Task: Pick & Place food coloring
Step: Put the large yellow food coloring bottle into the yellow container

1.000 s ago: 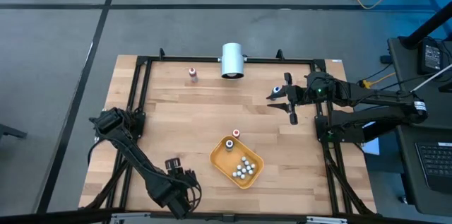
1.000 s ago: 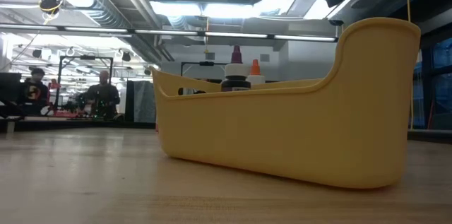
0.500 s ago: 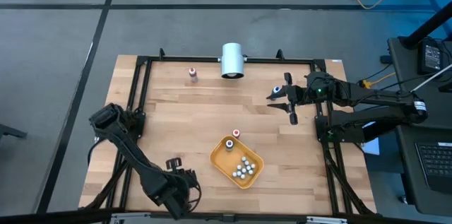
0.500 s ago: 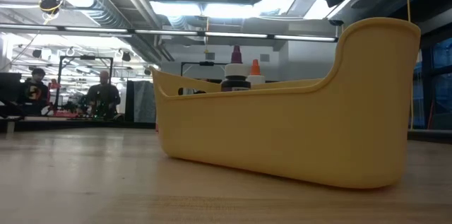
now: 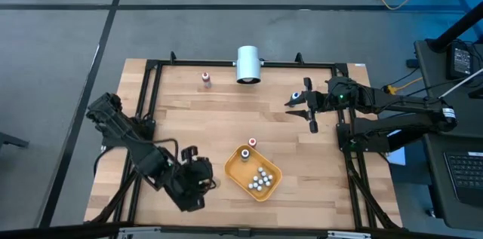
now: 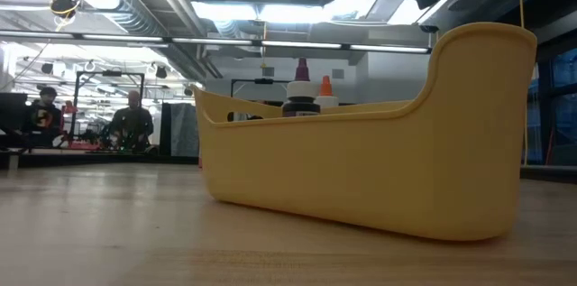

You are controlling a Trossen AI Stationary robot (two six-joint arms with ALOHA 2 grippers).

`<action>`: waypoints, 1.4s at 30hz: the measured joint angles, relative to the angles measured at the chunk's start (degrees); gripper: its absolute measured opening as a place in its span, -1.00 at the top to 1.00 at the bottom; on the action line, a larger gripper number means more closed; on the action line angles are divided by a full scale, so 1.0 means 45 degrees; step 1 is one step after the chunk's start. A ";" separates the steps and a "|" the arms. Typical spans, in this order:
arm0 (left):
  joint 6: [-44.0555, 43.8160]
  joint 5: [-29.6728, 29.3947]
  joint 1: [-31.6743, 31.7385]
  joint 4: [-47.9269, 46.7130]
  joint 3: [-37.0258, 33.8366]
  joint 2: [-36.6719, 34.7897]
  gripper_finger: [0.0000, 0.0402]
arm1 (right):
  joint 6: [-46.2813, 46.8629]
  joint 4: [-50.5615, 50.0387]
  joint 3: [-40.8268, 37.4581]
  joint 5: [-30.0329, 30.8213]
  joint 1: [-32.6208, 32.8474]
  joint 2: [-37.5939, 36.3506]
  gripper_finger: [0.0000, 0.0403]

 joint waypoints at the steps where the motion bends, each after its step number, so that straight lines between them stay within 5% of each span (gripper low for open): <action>1: 0.0156 0.0002 0.0120 -0.0009 0.0005 -0.0060 0.28 | 0.0000 0.0005 0.0000 -0.0002 -0.0001 -0.0003 0.39; 14: 0.3250 0.1998 0.2286 0.1030 0.0295 -0.0007 0.28 | -0.0001 0.0000 0.0000 -0.0001 0.0001 -0.0005 0.39; 25: 0.6415 0.1942 0.3285 0.0267 0.3749 0.1240 0.28 | -0.0004 0.0000 0.0000 0.0000 0.0001 -0.0004 0.39; 42: 0.6984 0.2049 0.3539 0.1493 0.2008 0.1566 0.28 | -0.0005 0.0002 0.0000 0.0000 -0.0001 -0.0003 0.39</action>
